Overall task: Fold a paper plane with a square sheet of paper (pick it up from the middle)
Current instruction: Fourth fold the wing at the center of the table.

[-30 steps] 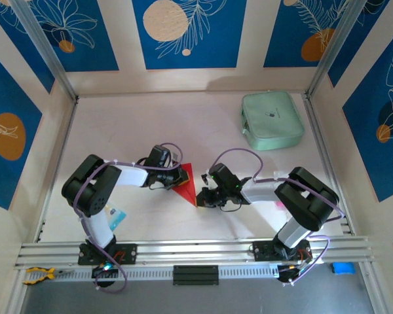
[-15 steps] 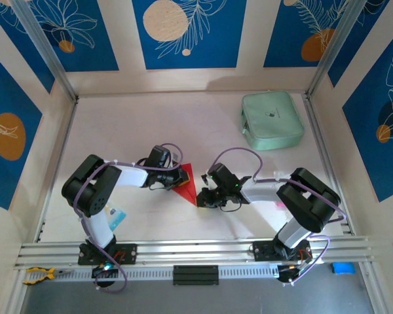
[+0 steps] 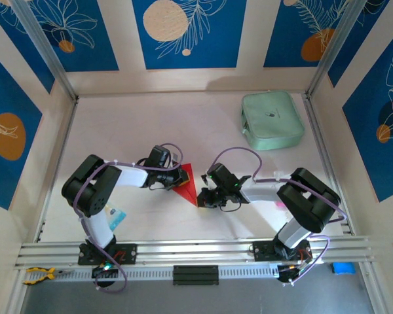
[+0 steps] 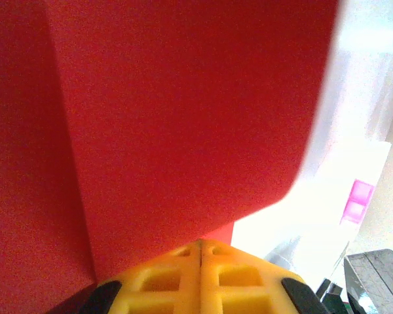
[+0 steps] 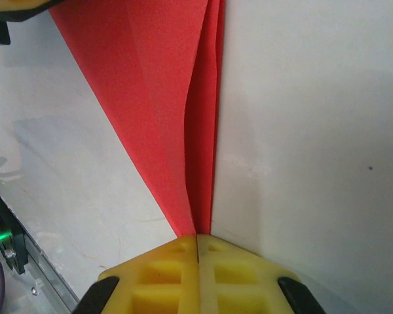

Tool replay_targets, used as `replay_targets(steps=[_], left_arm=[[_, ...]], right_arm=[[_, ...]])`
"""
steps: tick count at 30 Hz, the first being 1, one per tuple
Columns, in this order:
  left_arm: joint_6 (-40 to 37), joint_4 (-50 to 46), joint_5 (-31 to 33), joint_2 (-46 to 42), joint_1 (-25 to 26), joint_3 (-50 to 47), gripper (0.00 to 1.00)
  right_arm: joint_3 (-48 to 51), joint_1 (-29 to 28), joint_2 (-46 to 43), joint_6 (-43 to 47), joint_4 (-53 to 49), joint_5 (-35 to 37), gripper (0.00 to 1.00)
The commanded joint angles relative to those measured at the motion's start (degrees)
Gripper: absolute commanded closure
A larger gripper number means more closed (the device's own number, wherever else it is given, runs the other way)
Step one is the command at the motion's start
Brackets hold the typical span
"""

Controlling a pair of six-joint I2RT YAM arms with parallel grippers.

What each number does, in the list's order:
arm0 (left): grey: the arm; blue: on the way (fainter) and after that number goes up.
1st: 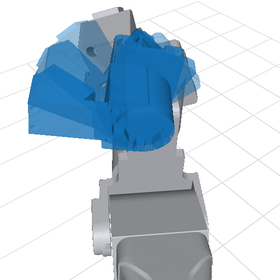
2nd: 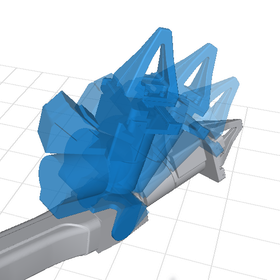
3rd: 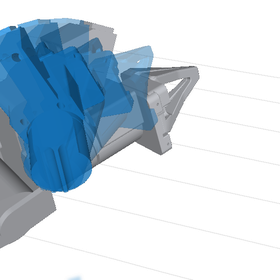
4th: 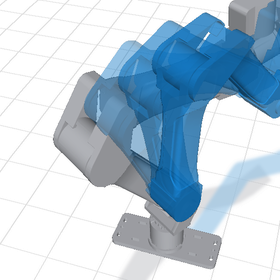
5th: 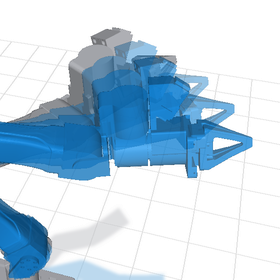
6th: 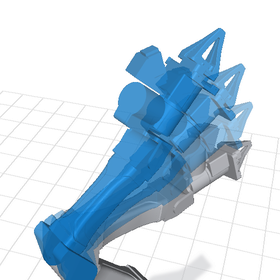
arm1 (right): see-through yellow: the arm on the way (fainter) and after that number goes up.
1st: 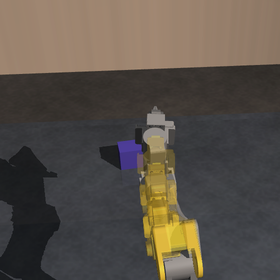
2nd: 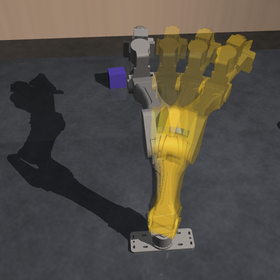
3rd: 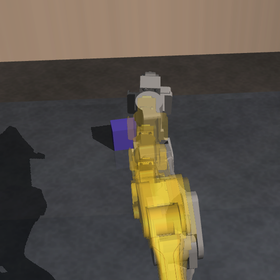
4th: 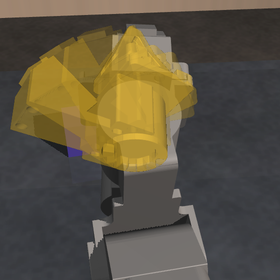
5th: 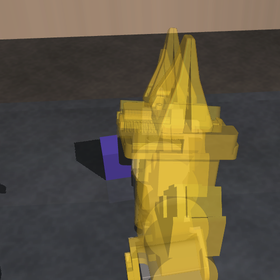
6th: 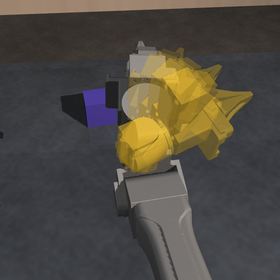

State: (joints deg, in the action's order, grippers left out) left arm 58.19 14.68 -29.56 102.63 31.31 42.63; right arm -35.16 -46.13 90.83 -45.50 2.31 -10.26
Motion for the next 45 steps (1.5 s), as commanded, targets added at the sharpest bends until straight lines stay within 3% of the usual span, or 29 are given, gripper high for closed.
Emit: replay_targets(steps=[1, 6, 10, 12, 15, 18, 29, 45], left_arm=[[-0.2, -2.5, 3.1, 1.7, -0.1, -1.8, 0.96], [-0.4, -2.5, 3.2, 1.7, -0.1, -2.0, 0.96], [-0.5, -2.3, 2.9, 2.3, -0.1, -1.9, 0.96], [-0.5, -2.3, 3.0, 2.4, -0.1, -1.9, 0.97], [-0.5, -2.1, 2.9, 2.6, -0.1, -2.0, 0.97], [-0.6, -2.0, 2.8, 2.6, -0.2, -2.1, 0.97], [-0.7, -1.8, 2.7, 2.7, -0.2, -2.2, 0.97], [-1.0, -2.7, 3.2, 2.6, -0.4, -2.2, 0.97]], right_arm=[[1.6, -0.2, -1.2, -0.3, -6.5, 0.2, 0.89], [2.0, 1.9, -7.1, -0.8, -5.6, -0.4, 0.73], [1.0, 4.8, -10.2, -0.2, -2.8, -4.8, 0.7], [-0.8, 5.1, -9.6, 0.5, -1.7, -7.2, 0.75], [-4.7, 4.5, -5.9, 1.3, -1.7, -9.7, 0.91], [-7.8, 3.2, -1.8, 1.3, -1.8, -9.1, 0.95], [-14.0, 0.1, 8.1, 1.5, -6.1, -4.3, 0.97], [-0.6, 1.4, 4.9, -2.9, 1.3, -6.1, 0.96]])
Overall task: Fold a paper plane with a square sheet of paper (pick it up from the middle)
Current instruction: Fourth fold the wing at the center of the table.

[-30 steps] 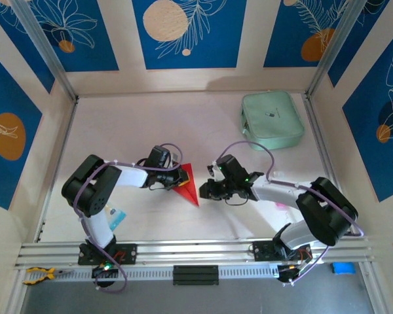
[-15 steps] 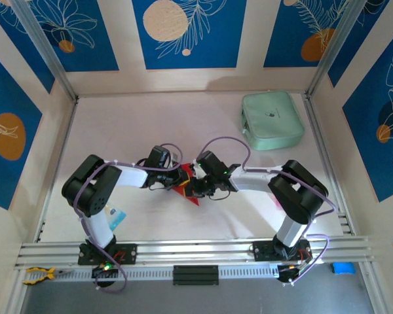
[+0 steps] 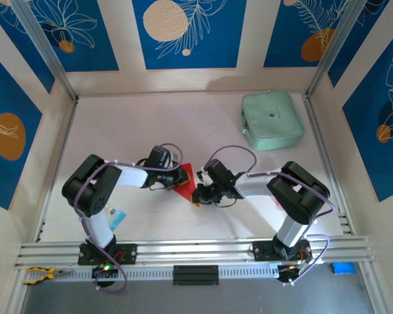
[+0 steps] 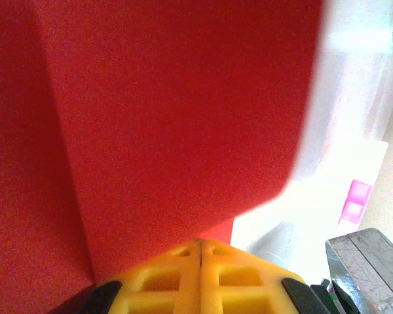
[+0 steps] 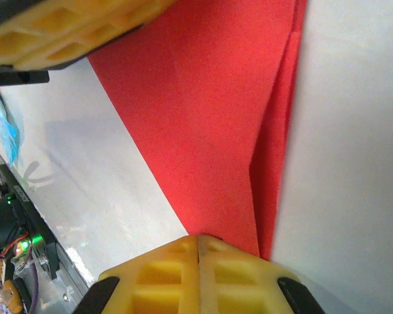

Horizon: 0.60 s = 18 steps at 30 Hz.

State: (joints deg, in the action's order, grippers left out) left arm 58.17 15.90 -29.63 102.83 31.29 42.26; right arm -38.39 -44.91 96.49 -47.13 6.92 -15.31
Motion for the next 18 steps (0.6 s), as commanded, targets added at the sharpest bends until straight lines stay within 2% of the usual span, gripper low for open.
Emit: replay_targets(steps=[1, 9, 18], left_arm=[[-1.0, -4.0, 3.3, 2.4, -0.4, -1.8, 0.97], [-1.0, -4.3, 3.6, 2.3, -0.4, -2.1, 0.97], [-1.1, -4.2, 3.9, 2.1, -0.5, -2.3, 0.97]], right_arm=[[3.2, 0.3, -1.0, -1.4, -2.9, -1.2, 0.95], [8.4, 0.4, -3.6, -2.6, -0.4, -2.2, 0.95], [12.0, 0.5, -9.2, -2.0, -3.7, -0.8, 0.95]])
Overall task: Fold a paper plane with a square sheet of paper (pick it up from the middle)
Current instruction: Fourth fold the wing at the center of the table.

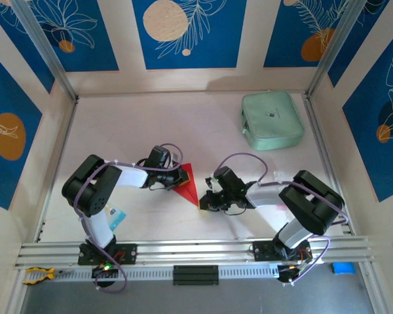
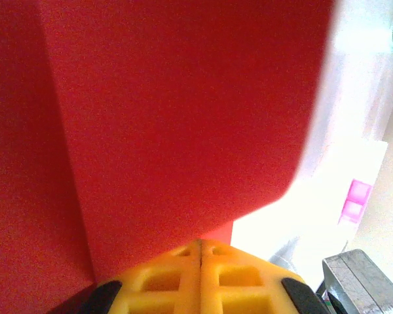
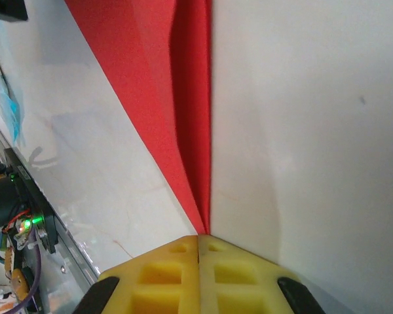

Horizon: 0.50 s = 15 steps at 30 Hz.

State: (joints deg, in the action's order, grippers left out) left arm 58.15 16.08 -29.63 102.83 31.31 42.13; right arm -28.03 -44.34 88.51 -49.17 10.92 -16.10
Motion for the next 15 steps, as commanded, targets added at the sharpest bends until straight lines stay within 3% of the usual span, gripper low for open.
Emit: replay_targets(steps=[1, 6, 15], left_arm=[[-1.0, -4.3, 3.8, 2.1, -0.5, -2.1, 0.97], [-1.0, -4.2, 3.8, 1.9, -0.5, -2.2, 0.97], [-0.9, -3.8, 3.5, 2.1, -0.5, -2.3, 0.97]], right_arm=[[1.1, 0.0, -2.2, 0.3, -8.7, 0.0, 0.95], [-5.3, 0.5, -5.3, -0.5, -11.7, -1.2, 0.94], [-17.1, 0.7, 4.2, 0.1, -12.4, 1.5, 0.95]])
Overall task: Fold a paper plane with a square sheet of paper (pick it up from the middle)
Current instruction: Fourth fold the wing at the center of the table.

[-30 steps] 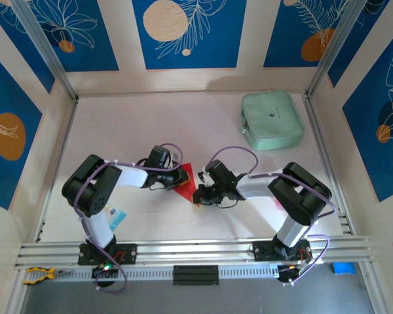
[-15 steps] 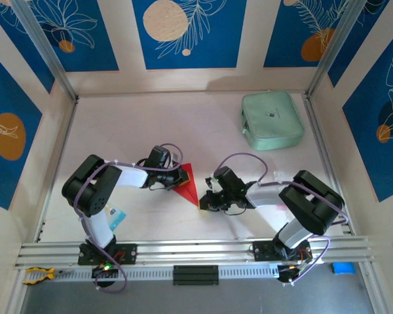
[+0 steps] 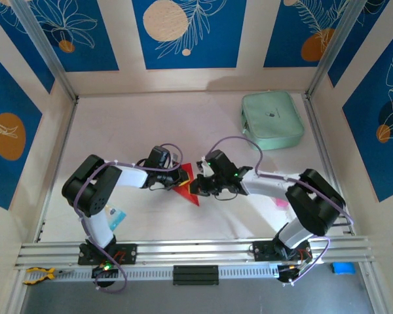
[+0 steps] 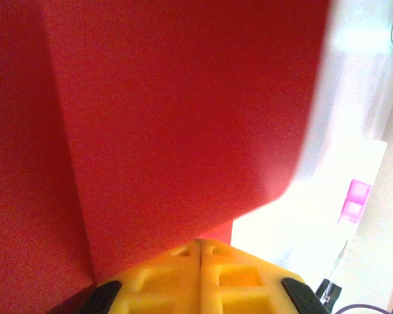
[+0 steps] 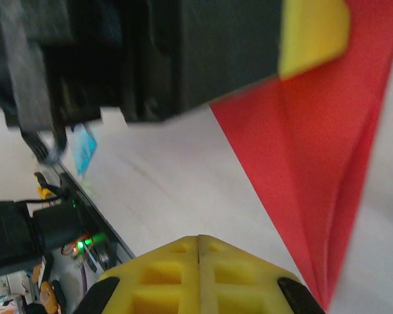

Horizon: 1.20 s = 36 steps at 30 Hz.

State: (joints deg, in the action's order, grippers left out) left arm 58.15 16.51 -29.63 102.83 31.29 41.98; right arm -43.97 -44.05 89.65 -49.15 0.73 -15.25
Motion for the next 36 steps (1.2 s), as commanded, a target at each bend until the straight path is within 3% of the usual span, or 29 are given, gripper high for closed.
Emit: replay_targets(steps=[1, 9, 19, 25, 36], left_arm=[[-0.8, -4.2, 3.4, 2.2, -0.4, -2.2, 0.97], [-0.8, -4.0, 3.2, 2.4, -0.4, -2.1, 0.97], [-1.1, -4.3, 3.1, 2.5, -0.5, -1.7, 0.97], [-1.4, -4.8, 3.2, 2.5, -0.4, -1.3, 0.97], [-1.4, -4.8, 3.2, 2.6, -0.5, -1.4, 0.97]], right_arm=[[-2.1, 0.7, 4.3, -0.1, -2.0, 0.6, 0.95], [-5.5, 1.3, 9.5, -0.5, -0.5, -0.7, 0.96], [-0.1, 1.8, 13.1, -2.4, -2.1, 1.5, 0.97], [4.7, 2.2, 11.1, -3.5, -2.2, 2.1, 0.98], [-3.3, 1.3, 7.5, 0.0, -2.3, -1.7, 0.96]])
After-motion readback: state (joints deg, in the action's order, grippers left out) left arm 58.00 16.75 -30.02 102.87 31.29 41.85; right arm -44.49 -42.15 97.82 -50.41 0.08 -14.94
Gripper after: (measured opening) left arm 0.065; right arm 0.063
